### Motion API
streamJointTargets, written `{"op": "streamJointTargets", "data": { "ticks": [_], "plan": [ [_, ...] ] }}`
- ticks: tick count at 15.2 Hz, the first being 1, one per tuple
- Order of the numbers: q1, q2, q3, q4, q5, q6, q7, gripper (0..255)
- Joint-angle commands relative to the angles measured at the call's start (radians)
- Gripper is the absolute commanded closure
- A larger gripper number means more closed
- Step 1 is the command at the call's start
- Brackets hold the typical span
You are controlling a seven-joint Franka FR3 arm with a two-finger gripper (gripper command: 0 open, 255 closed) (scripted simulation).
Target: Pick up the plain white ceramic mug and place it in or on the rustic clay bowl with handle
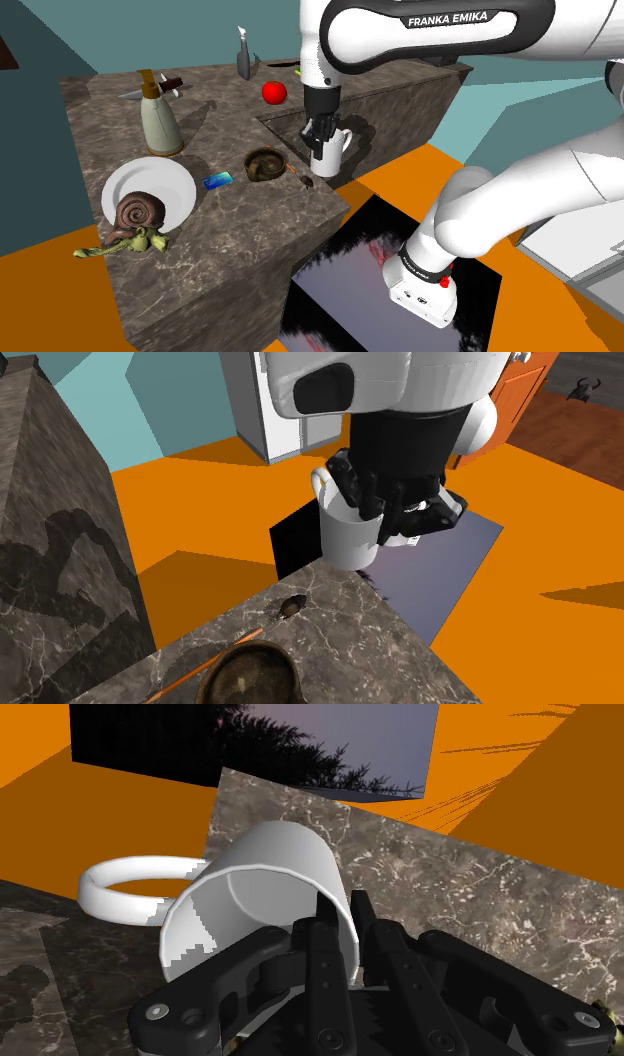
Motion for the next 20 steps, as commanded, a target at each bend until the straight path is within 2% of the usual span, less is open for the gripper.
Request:
{"op": "streamJointTargets", "data": {
  "ticks": [1,4,11,18,20],
  "plan": [
    [-0.001,-0.003,-0.003,0.024,-0.002,-0.028,-0.002,255],
    [-0.002,-0.005,-0.006,0.055,-0.004,-0.060,-0.001,255],
    [-0.034,0.276,-0.006,0.331,-0.051,-0.059,-0.004,255],
    [-0.045,0.568,-0.005,0.687,-0.102,-0.126,0.003,255],
    [-0.045,0.567,-0.005,0.658,-0.101,-0.099,0.003,255]
  ]
}}
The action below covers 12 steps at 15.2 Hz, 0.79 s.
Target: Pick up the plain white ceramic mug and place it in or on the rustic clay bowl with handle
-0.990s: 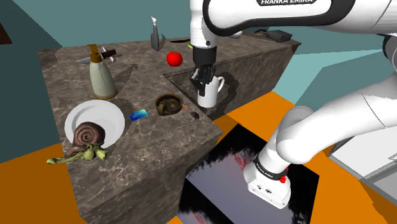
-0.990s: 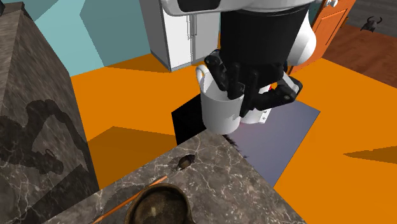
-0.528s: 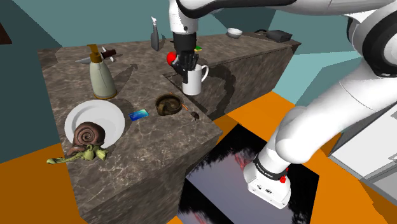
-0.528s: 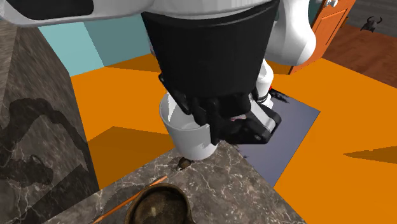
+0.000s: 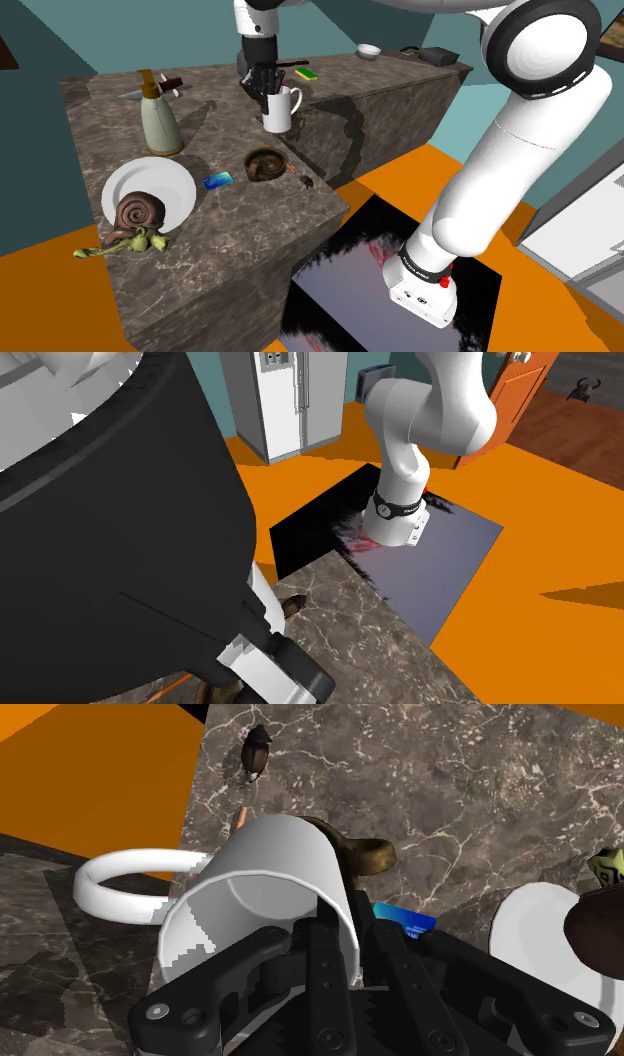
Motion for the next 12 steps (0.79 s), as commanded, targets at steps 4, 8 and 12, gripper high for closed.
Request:
{"op": "streamJointTargets", "data": {
  "ticks": [4,8,12],
  "plan": [
    [-0.001,0.014,-0.001,-0.044,-0.003,0.058,-0.001,255],
    [-0.001,0.018,-0.001,-0.092,-0.004,0.111,-0.001,255],
    [0.000,0.026,-0.001,-0.137,-0.005,0.163,0.000,255]
  ]
}}
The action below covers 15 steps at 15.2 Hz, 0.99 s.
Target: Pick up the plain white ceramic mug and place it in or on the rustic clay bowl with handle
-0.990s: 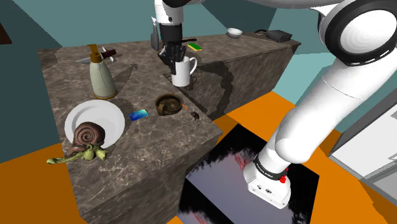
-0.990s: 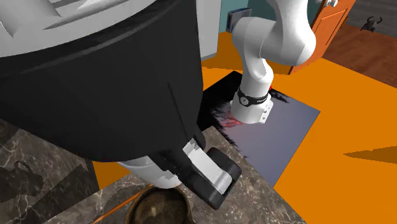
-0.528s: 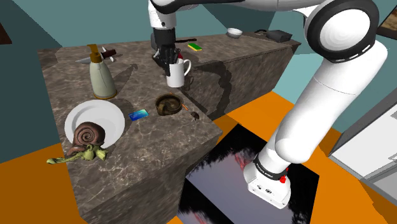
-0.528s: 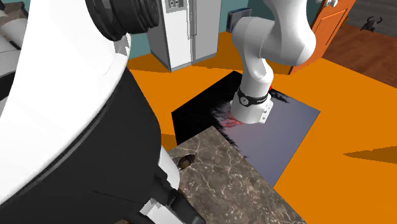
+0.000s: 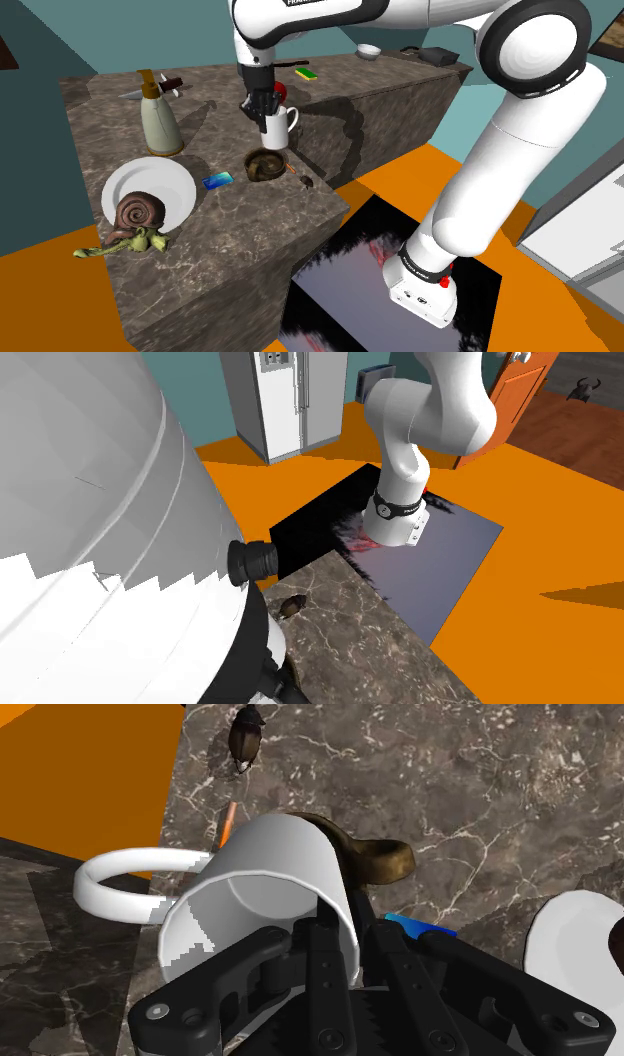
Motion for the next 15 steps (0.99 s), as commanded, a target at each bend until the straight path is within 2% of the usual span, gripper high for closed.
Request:
{"op": "streamJointTargets", "data": {
  "ticks": [1,4,12,13,15],
  "plan": [
    [0.000,0.004,0.000,-0.023,-0.001,0.028,0.001,255],
    [0.000,0.013,0.000,-0.052,-0.002,0.065,0.002,255],
    [0.000,0.013,0.000,-0.052,-0.002,0.065,0.002,255],
    [0.000,0.013,0.000,-0.052,-0.002,0.065,0.002,0],
    [0.000,0.012,0.000,-0.052,-0.002,0.065,0.002,0]
  ]
}}
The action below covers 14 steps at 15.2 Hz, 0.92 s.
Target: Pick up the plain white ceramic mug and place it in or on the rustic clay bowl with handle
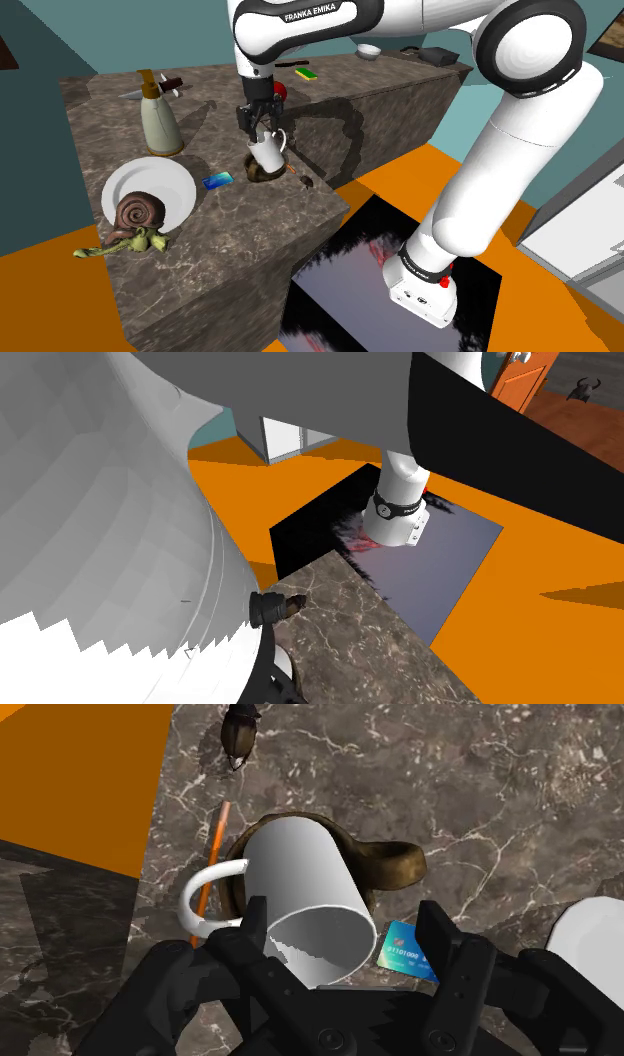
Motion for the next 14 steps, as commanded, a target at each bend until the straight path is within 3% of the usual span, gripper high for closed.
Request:
{"op": "streamJointTargets", "data": {
  "ticks": [1,3,7,14],
  "plan": [
    [0.000,0.000,0.000,0.000,0.000,0.000,0.000,0],
    [0.000,0.000,0.000,0.000,0.000,0.000,0.000,0],
    [0.001,0.007,0.001,0.135,-0.001,-0.128,0.001,0],
    [0.001,0.007,0.001,0.135,-0.001,-0.128,0.001,0]
  ]
}}
